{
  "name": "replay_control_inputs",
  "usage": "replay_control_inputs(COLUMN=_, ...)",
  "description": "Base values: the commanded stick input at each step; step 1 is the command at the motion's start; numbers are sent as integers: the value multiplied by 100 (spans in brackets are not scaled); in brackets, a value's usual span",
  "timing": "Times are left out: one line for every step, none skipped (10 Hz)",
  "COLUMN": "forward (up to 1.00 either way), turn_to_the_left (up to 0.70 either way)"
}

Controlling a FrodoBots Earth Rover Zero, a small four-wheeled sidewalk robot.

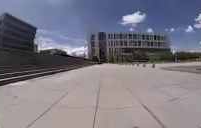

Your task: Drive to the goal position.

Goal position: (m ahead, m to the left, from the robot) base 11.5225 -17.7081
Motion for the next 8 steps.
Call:
replay_control_inputs(forward=70, turn_to_the_left=0)
replay_control_inputs(forward=70, turn_to_the_left=0)
replay_control_inputs(forward=70, turn_to_the_left=-5)
replay_control_inputs(forward=70, turn_to_the_left=-12)
replay_control_inputs(forward=70, turn_to_the_left=-19)
replay_control_inputs(forward=70, turn_to_the_left=-25)
replay_control_inputs(forward=70, turn_to_the_left=-32)
replay_control_inputs(forward=70, turn_to_the_left=-31)
